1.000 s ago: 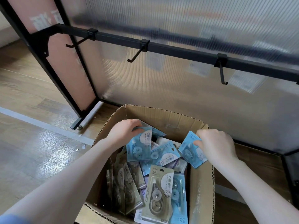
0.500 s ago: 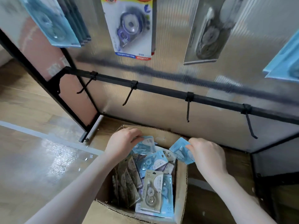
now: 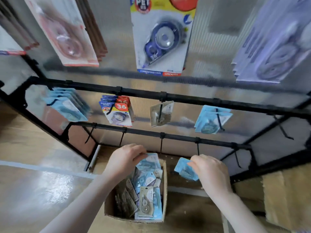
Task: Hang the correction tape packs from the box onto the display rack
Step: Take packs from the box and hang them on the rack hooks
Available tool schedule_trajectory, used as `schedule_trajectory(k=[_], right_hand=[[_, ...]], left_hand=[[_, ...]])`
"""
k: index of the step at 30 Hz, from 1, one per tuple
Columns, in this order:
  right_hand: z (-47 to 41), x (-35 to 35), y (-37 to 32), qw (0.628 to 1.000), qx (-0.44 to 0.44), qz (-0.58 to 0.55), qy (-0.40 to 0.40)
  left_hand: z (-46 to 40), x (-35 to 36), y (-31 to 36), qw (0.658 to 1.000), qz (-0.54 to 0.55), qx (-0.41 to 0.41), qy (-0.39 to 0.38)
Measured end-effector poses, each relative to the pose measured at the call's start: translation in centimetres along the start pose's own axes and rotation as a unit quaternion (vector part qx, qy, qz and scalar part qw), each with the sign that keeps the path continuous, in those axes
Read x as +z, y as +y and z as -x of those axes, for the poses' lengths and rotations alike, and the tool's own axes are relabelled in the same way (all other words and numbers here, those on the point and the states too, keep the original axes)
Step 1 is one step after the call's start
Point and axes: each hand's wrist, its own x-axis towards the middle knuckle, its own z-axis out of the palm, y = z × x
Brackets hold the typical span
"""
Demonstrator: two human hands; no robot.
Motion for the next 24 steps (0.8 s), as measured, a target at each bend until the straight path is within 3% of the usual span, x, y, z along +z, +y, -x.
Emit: schedule_trajectory(k=[9,24], right_hand=[[-0.8,-6.2,4.0,0.998,-0.014,-0.019,0.053],[-5.5,-7.8,8.2,0.991,-0.078,-0.022,0.108]], left_hand=[[-2.4,-4.2,6.4,0.999,-0.028,0.012,0.025],[-4.8,-1.4,9.9,0.997,-0.034,0.059,0.033]])
